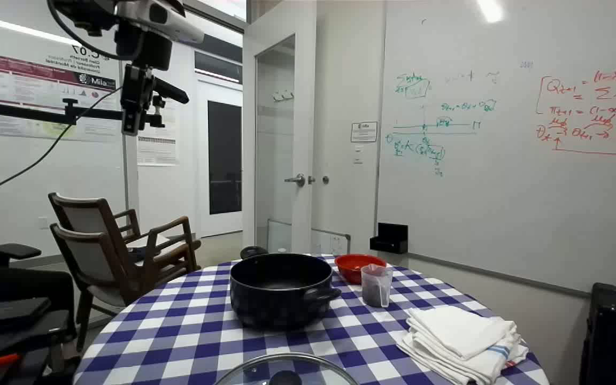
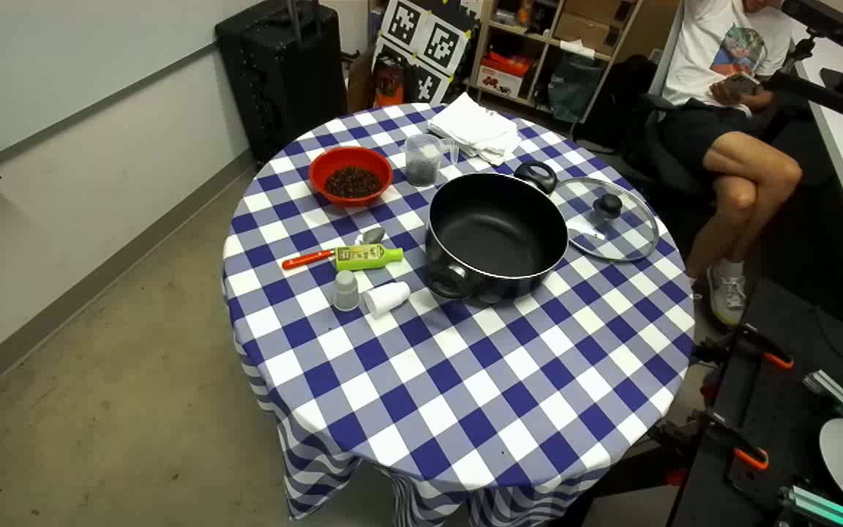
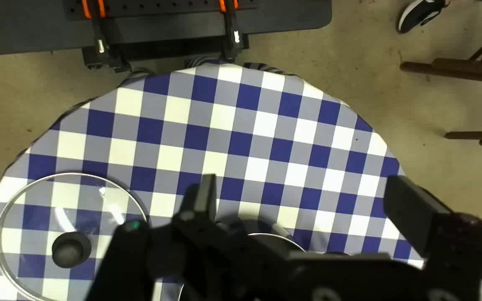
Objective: Put the glass lid on the black pot
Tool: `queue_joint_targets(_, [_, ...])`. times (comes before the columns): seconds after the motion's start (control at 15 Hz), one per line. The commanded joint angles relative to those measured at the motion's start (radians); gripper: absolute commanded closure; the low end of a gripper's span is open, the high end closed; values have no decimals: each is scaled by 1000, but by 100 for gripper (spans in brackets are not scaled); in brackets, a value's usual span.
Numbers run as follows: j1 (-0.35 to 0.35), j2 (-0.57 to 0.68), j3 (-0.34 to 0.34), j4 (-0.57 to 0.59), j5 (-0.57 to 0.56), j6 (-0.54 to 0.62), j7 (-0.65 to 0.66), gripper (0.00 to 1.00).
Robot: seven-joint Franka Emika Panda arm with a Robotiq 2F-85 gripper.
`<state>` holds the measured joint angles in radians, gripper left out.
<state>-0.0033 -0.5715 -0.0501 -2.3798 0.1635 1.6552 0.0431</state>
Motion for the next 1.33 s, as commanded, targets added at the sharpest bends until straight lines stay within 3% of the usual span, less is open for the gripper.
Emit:
queue_joint_targets(0.0, [-12,1,9,2,4,-2,-5,0])
queue_joint_targets(0.4, [-98,198,-12,-18,-73,241,59,0])
queue_joint_targets(0.87, [-182,542,-73,47,-91,555,212,0])
queue_joint_targets(1.27, [-195,797,-130,159,-49,679,326,0])
